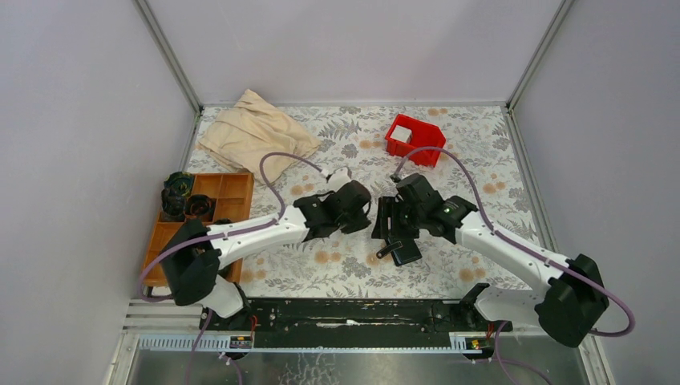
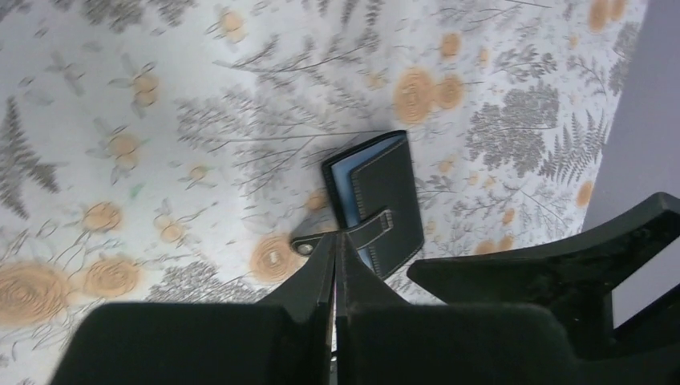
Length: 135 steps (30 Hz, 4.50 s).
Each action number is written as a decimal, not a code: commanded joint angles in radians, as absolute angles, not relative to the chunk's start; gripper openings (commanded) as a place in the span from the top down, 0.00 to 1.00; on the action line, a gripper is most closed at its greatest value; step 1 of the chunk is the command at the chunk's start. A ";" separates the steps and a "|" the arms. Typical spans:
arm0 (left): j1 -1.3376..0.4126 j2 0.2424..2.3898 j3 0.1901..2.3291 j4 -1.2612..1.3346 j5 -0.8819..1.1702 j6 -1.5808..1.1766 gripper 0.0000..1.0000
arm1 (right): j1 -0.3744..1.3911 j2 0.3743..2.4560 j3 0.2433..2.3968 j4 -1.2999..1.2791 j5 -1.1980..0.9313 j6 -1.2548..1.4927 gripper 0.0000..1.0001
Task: Put the credit cards into the card holder
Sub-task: Close the card holder at the center of the board.
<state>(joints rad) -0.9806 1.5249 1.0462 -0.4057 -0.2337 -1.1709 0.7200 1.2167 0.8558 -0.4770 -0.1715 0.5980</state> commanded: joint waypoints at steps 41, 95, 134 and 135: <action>-1.052 1.878 1.209 -0.239 0.139 -0.854 0.98 | 0.478 0.887 0.372 -0.301 -0.010 0.837 0.16; -0.909 1.655 1.205 -0.363 0.025 -0.893 1.00 | 0.459 1.065 0.194 -0.029 -0.149 0.815 0.18; -0.882 1.901 1.212 -0.358 0.041 -0.860 0.98 | 0.460 1.259 0.182 0.193 -0.227 0.856 0.19; -0.881 1.905 1.212 -0.364 0.035 -0.859 0.98 | 0.459 1.265 0.177 0.202 -0.228 0.857 0.19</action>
